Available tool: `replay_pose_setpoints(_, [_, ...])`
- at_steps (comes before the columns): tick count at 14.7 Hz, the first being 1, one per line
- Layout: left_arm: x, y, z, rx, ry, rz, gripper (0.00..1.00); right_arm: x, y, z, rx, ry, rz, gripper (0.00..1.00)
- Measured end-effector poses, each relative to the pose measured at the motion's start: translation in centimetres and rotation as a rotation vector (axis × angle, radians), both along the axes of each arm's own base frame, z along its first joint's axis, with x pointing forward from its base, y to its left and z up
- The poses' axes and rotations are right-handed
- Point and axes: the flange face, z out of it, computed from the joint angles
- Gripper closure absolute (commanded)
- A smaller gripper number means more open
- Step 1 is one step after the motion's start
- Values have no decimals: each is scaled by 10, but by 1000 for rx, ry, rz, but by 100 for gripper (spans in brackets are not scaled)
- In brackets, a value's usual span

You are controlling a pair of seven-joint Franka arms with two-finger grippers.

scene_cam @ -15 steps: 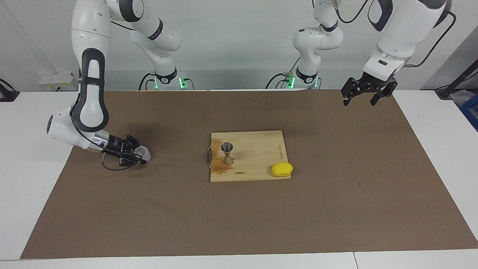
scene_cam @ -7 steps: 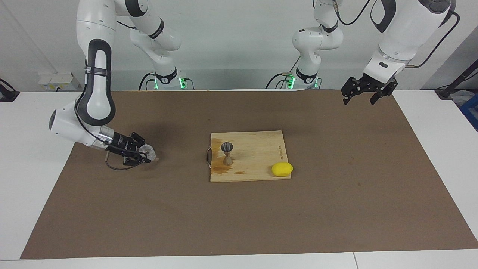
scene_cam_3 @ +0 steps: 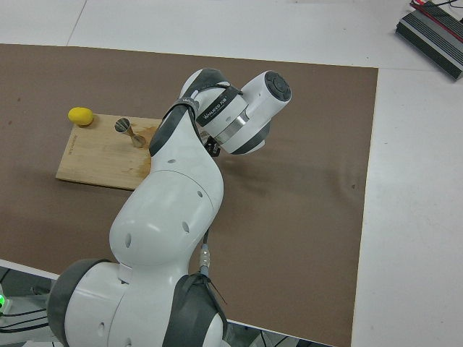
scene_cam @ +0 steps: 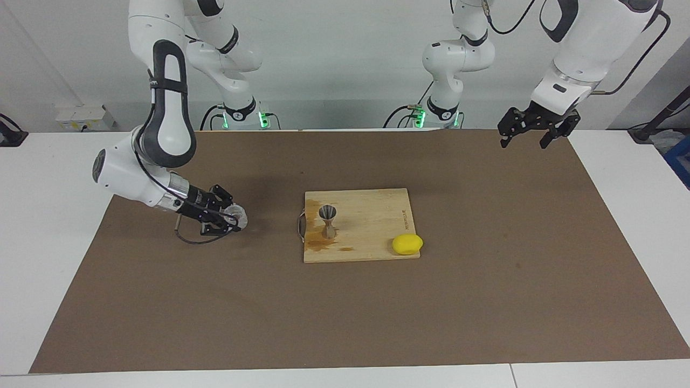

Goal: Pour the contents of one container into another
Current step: 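Lift the clear glass with the right gripper toward the metal cup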

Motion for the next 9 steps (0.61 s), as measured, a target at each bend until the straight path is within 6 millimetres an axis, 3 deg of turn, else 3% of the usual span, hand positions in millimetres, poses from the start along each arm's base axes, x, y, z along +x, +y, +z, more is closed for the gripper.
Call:
replay_pose_setpoints(4, [-1,1,-1,1,3,1,0,16,48,23,-29,6,-68,100])
replay_pose_setpoints(9, [-2,1,0,1,1,18,0,22,110,48,-35,-40,-13,100])
